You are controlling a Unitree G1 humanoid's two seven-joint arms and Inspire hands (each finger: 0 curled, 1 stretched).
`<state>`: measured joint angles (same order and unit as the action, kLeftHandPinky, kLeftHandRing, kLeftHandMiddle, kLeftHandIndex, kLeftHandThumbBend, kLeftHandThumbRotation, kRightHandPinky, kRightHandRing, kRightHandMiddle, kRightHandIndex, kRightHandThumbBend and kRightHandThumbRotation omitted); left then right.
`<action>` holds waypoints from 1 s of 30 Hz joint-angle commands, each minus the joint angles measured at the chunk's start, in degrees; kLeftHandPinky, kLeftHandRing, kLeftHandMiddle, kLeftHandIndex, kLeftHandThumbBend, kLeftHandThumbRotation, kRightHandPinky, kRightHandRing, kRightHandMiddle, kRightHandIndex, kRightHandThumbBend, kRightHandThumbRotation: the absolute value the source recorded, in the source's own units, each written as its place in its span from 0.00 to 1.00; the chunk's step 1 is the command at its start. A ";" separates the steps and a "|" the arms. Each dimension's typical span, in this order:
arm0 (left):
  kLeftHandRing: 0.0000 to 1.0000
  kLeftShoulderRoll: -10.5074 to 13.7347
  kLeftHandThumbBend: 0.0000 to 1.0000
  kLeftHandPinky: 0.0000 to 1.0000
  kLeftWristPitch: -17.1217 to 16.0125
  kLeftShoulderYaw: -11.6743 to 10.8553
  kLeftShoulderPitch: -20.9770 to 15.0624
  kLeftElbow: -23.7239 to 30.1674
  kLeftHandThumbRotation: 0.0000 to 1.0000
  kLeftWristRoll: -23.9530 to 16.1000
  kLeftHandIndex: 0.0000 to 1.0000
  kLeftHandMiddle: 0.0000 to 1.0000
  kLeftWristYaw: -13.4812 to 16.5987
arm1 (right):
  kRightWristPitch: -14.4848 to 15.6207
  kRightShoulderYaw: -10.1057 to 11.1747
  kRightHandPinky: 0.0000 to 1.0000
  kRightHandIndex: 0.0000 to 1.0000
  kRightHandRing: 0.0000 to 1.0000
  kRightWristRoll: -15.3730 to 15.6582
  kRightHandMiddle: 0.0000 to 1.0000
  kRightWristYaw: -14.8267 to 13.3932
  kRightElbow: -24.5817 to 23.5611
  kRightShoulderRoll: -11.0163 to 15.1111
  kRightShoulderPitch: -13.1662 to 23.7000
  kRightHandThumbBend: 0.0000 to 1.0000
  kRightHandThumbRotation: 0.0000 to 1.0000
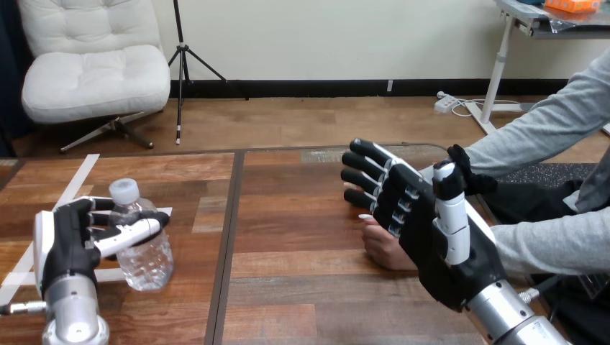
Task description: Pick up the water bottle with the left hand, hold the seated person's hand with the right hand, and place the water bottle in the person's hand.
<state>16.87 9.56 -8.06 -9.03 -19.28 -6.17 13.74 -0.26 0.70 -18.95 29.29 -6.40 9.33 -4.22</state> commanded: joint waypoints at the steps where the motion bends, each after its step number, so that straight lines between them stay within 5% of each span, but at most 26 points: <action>1: 0.36 -0.04 0.75 0.31 1.30 -0.49 0.12 24.68 0.00 1.84 0.44 0.41 -3.33 | -6.75 1.83 0.92 0.90 0.92 2.91 0.91 0.34 4.91 1.99 8.68 0.90 1.00; 7: 0.36 -0.43 0.73 0.30 -0.37 -0.61 1.72 27.91 0.00 2.95 0.43 0.41 -5.07 | -9.51 1.79 0.92 0.90 0.92 5.51 0.91 0.52 7.37 3.03 10.09 0.88 1.00; 13: 0.36 -1.03 0.72 0.30 1.57 -0.53 2.70 31.56 0.00 2.77 0.43 0.41 -5.40 | -12.97 2.01 0.92 0.90 0.92 7.00 0.91 1.05 11.14 3.70 11.83 0.86 1.00; 30: 0.35 -2.53 0.75 0.30 2.84 -0.35 4.33 37.94 0.00 1.86 0.42 0.41 -5.99 | -21.06 1.68 0.89 0.89 0.90 15.86 0.90 -3.99 19.08 6.75 15.56 0.89 1.00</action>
<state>14.30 13.40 -7.86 1.17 -2.62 -4.88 8.36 -10.07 0.70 -8.47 28.66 7.00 13.14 -2.63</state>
